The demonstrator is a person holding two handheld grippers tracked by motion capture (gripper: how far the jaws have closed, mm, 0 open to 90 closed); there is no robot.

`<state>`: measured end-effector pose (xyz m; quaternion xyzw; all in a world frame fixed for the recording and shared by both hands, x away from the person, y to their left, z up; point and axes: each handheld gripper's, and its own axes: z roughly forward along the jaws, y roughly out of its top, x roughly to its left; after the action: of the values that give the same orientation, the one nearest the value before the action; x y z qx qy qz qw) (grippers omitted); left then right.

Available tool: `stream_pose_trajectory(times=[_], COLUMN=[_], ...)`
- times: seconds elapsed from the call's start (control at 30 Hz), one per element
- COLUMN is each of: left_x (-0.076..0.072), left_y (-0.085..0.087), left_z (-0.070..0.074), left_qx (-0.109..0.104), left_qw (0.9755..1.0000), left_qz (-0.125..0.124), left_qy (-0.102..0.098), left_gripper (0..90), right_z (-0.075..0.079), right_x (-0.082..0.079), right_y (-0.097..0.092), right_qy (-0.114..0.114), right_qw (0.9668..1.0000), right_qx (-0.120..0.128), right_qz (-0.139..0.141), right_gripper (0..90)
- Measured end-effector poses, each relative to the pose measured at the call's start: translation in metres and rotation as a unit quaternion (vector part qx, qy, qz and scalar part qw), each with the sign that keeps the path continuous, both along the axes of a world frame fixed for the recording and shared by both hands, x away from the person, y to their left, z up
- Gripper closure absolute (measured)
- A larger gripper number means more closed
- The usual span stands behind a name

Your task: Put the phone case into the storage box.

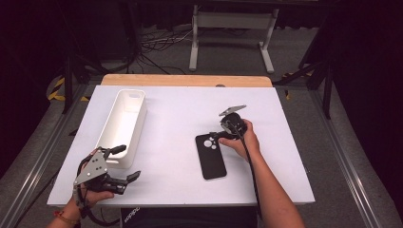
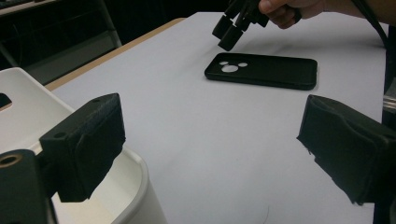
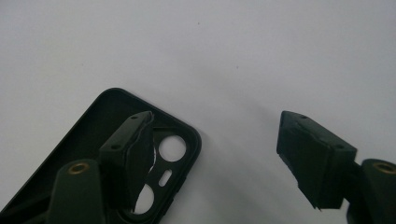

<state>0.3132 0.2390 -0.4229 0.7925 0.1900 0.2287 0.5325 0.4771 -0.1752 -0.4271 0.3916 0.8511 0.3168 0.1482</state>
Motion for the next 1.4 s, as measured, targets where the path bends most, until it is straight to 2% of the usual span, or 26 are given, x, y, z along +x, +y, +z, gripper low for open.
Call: stream_pose_trajectory(times=[0.03, 0.17, 0.27, 0.33, 0.57, 0.7, 0.8, 0.93, 1.0, 1.13, 1.17, 1.27, 1.4], left_x=[0.000, 0.000, 0.000, 0.000, 0.000, -0.001, 0.000, -0.001, -0.001, 0.001, 0.001, 0.001, 0.002], left_y=[0.000, -0.001, -0.001, -0.001, 0.000, 0.000, 0.001, 0.000, 0.000, 0.000, -0.001, -0.002, -0.005], left_z=[0.000, -0.001, -0.001, -0.001, -0.001, -0.001, -0.001, -0.001, -0.001, -0.002, -0.004, -0.006, -0.006], left_qx=[0.001, 0.002, 0.000, 0.002, 0.006, 0.008, 0.009, 0.012, 0.013, 0.021, 0.019, 0.020, 0.023], left_qw=[1.0000, 1.0000, 1.0000, 1.0000, 1.0000, 1.0000, 1.0000, 0.9999, 0.9999, 0.9997, 0.9998, 0.9997, 0.9997], left_qz=[0.000, 0.000, 0.002, 0.002, 0.002, 0.001, 0.003, 0.002, 0.003, 0.008, 0.009, 0.010, 0.008], left_qy=[0.000, 0.002, 0.000, 0.000, 0.002, 0.001, 0.001, -0.001, -0.001, -0.003, 0.004, 0.009, 0.005], left_gripper=[8.0, 8.0, 8.0, 8.0, 8.0, 8.0, 7.9, 8.0, 8.0, 7.8, 7.9, 7.9, 7.9], right_z=[-0.002, -0.011, -0.013, -0.013, -0.020, -0.019, -0.019, -0.020, -0.019, -0.020, -0.021, -0.021, -0.020], right_x=[0.000, 0.001, 0.002, 0.003, 0.003, -0.001, -0.003, -0.003, -0.005, -0.006, -0.006, -0.008, -0.014], right_y=[0.001, 0.008, 0.008, 0.005, 0.005, 0.008, 0.006, 0.004, 0.004, 0.004, 0.004, 0.005, 0.007], right_qy=[0.003, 0.008, 0.001, 0.001, 0.001, -0.001, 0.001, 0.001, -0.002, -0.008, -0.009, -0.020, -0.041], right_qw=[1.0000, 0.9998, 0.9999, 1.0000, 0.9999, 0.9998, 0.9999, 1.0000, 0.9999, 0.9997, 0.9998, 0.9995, 0.9986], right_qx=[0.002, -0.014, -0.010, 0.005, -0.005, -0.017, -0.012, -0.008, -0.012, -0.012, -0.007, -0.013, -0.011], right_qz=[0.002, 0.012, 0.003, -0.008, -0.009, 0.005, 0.008, 0.004, 0.011, 0.018, 0.016, 0.022, 0.032], right_gripper=[32.7, 37.2, 40.2, 42.4, 45.9, 54.8, 57.6, 68.2, 77.6, 79.0, 79.3, 79.9, 81.7])
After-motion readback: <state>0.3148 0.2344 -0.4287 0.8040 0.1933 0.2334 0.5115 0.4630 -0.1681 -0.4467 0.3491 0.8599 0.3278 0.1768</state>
